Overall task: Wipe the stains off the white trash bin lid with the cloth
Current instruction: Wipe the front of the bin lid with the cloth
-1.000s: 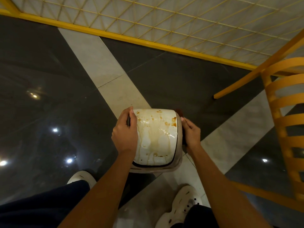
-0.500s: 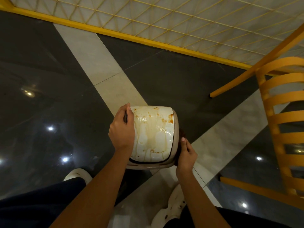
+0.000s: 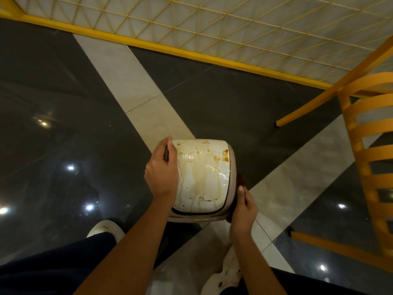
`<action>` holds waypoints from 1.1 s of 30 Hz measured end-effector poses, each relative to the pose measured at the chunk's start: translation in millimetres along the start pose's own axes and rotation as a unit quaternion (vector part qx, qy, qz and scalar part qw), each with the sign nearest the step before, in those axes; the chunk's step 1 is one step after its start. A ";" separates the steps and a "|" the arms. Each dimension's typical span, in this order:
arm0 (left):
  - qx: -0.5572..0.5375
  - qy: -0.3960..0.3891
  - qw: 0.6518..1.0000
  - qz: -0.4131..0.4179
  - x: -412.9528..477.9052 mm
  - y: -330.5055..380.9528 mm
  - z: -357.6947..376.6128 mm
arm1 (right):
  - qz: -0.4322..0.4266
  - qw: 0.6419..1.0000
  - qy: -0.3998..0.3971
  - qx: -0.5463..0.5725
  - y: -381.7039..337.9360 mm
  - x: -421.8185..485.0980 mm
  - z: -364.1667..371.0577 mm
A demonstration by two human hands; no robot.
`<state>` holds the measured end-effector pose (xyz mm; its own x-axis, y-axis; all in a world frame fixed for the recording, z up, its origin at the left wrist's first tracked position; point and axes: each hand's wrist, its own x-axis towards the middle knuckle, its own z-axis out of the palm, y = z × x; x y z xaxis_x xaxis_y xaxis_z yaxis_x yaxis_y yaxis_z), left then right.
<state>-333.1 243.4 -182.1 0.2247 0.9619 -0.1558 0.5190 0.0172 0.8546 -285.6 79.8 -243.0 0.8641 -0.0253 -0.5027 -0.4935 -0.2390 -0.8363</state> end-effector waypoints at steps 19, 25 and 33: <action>-0.011 -0.005 1.000 -0.001 0.1 -0.5 -1.1 | -0.045 0.968 -0.212 -0.124 -84.7 76.6 39.0; -0.006 -0.007 1.000 -0.006 0.8 -0.9 -0.1 | -0.035 0.934 -0.268 -0.233 -111.6 93.7 57.0; -0.008 -0.005 1.000 -0.009 0.6 -1.2 0.3 | -0.031 0.951 -0.250 -0.178 -105.3 92.6 60.5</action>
<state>-333.3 243.9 -183.4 0.2239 0.9587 -0.1756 0.5090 0.0386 0.8599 -159.6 161.4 -214.8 0.6915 0.4433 -0.5704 -0.3014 -0.5406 -0.7855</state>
